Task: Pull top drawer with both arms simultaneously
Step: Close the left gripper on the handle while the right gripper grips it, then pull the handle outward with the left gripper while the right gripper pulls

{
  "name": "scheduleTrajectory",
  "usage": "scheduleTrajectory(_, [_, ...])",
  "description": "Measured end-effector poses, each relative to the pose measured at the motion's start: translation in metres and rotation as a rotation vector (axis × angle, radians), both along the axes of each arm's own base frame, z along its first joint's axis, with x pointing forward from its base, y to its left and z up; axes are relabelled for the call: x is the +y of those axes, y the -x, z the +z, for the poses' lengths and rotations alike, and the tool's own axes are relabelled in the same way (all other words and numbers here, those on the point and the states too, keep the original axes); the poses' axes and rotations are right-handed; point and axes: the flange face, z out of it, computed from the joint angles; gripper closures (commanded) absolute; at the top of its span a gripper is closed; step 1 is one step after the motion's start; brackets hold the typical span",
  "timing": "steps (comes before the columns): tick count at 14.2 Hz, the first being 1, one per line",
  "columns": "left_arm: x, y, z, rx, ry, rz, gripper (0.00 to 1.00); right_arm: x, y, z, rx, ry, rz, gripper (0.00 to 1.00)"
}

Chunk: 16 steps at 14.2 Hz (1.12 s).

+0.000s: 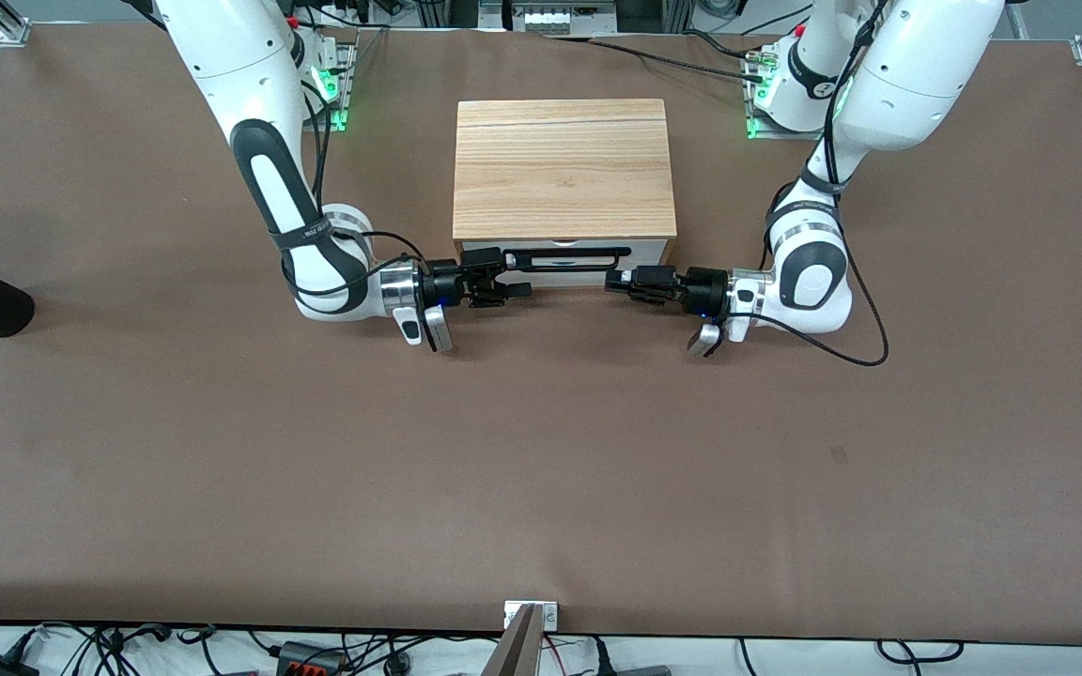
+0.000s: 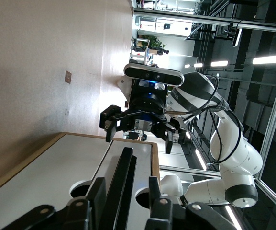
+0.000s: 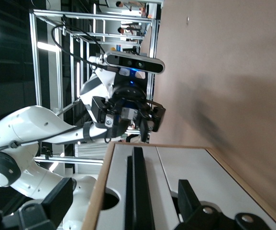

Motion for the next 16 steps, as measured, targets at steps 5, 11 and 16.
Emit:
scheduleTrajectory(5, [-0.001,0.010,-0.007,-0.019,0.017,-0.010,0.59,-0.001,0.008,-0.008,-0.001,0.037,0.060,0.26])
scheduleTrajectory(11, [-0.005,0.021,-0.017,-0.069,0.042,-0.028,0.84,0.000,0.010,-0.010,0.025,0.049,0.072,0.84])
scheduleTrajectory(16, [-0.005,0.023,-0.020,-0.094,0.051,-0.027,0.98,0.001,0.010,-0.007,0.020,0.036,0.080,0.89])
